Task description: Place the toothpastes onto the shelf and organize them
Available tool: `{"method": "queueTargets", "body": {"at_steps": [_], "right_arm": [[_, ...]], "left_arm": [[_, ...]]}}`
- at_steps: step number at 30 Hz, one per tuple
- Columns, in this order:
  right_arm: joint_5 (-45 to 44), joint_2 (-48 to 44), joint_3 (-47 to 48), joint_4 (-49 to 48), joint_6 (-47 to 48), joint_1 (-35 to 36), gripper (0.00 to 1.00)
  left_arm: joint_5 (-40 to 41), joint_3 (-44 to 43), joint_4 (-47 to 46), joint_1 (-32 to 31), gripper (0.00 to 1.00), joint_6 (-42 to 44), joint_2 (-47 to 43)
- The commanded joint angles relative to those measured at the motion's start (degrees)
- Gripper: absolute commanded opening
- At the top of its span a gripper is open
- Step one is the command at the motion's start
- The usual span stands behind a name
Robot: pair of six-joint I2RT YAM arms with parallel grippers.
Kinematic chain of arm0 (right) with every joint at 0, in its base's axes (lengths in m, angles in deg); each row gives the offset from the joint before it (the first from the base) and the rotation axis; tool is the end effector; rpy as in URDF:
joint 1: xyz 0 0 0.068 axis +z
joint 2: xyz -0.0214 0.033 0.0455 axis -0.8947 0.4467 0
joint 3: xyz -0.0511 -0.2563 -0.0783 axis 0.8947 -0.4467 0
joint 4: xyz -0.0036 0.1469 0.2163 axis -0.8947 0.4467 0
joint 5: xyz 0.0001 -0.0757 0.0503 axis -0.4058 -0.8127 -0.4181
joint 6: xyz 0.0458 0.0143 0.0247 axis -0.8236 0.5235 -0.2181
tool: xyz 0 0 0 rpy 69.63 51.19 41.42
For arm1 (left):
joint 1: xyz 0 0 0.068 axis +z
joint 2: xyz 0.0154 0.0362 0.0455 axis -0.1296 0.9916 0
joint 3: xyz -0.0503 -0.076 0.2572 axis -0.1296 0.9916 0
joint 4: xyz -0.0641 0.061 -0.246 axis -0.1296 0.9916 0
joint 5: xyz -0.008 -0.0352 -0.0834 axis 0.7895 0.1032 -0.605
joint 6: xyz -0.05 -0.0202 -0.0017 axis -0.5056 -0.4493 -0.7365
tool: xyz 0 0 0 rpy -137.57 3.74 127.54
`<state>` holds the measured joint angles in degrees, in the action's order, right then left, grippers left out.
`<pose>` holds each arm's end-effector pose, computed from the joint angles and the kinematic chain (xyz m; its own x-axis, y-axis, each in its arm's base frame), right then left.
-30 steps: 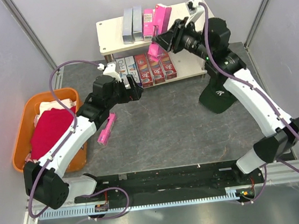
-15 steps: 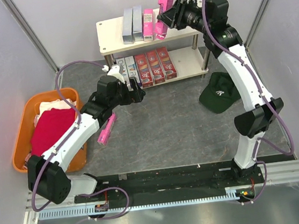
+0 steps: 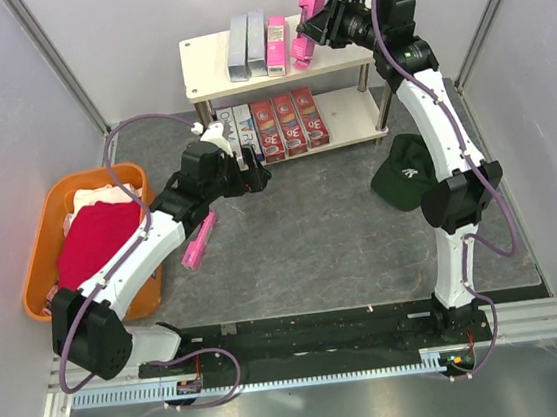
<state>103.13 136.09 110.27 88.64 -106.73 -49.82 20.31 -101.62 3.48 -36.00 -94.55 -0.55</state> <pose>0.4472 0.1253 0.4833 -0.3059 0.3614 -0.8808 -0.5755 0.6668 0.4735 0.2683 -0.1475 0.3152 -0.5966 -0.1667 -0.7851 0.2742 0.8770 -0.3946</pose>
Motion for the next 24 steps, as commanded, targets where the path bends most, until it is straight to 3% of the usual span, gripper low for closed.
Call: {"method": "queueTargets", "body": {"at_steps": [1, 12, 18, 24], "right_arm": [[3.03, 0.62, 2.96, -3.03, -2.55, 0.15, 0.19], [5.40, 1.67, 2.61, -3.47, -5.10, -0.03, 0.20], [6.81, 3.51, 2.96, -3.47, -7.03, -0.64, 0.27], [7.69, 4.57, 2.70, -3.47, -8.97, -1.78, 0.58]], "left_arm": [[-0.44, 0.52, -0.84, 0.43, 0.98, 1.50, 0.88], [-0.97, -0.18, -0.92, 0.43, 0.98, 1.33, 1.67], [-1.23, -0.63, -0.84, 0.43, 0.98, 1.41, 2.46], [-1.32, -1.06, -0.75, 0.34, 0.98, 1.33, 2.99]]}}
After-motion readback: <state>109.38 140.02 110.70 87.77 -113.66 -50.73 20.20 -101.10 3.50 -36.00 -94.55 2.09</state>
